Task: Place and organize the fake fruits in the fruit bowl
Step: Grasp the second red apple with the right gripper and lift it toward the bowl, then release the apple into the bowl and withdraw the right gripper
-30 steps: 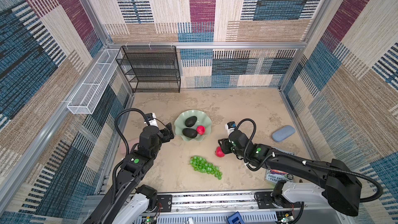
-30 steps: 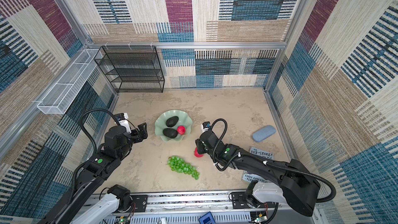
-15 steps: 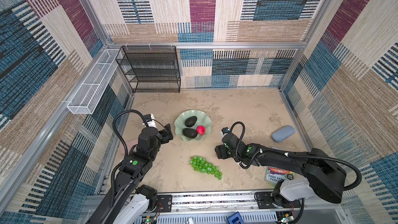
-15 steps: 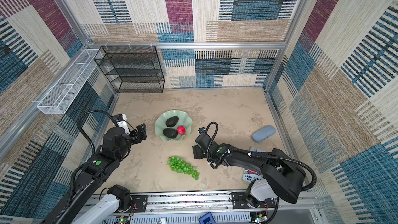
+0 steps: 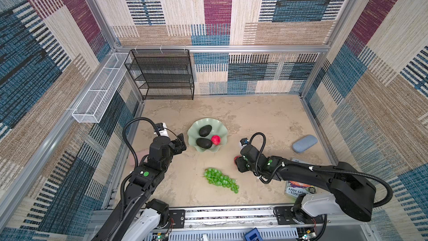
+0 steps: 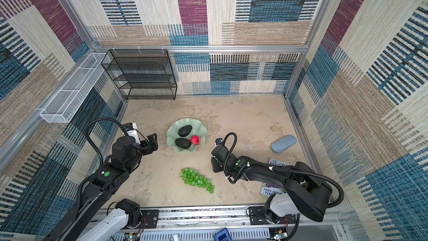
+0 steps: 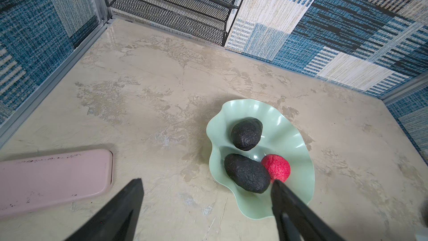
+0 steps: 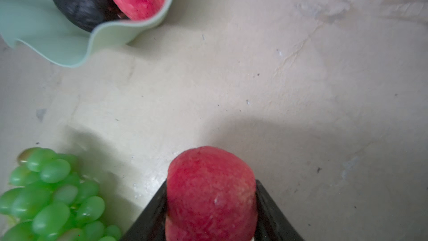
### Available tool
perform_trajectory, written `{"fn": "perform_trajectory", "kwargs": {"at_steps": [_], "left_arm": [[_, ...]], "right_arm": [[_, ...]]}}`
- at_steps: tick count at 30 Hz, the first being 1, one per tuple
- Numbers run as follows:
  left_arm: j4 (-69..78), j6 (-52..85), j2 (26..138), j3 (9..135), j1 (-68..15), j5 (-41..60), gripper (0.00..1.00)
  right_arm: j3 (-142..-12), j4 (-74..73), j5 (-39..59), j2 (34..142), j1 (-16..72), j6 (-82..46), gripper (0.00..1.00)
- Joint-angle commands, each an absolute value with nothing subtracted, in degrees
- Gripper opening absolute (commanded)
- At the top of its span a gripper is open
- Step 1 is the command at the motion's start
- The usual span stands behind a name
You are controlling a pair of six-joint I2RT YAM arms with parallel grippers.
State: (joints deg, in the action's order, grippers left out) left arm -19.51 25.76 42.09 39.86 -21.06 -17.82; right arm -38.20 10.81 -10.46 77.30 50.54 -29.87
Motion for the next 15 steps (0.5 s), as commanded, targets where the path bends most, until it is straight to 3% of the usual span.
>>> {"fn": "perform_trajectory", "kwargs": {"at_steps": [1,5,15], "left_arm": [[-19.25,26.39,41.56,39.86,-20.91,-19.12,0.89],[-18.86,27.12,41.51,39.07,-20.63,-18.90,0.89],[-19.33,30.57,41.75,37.15,-20.12,-14.24,0.89]], "right_arm": [[-41.65,9.44,-11.08,74.45,50.56,-27.84,0.49],[-48.15,7.16,-11.22,76.13,49.94,-22.88,0.49],[-70.22,1.72,-3.25,99.86,43.74,-13.31,0.48]]}}
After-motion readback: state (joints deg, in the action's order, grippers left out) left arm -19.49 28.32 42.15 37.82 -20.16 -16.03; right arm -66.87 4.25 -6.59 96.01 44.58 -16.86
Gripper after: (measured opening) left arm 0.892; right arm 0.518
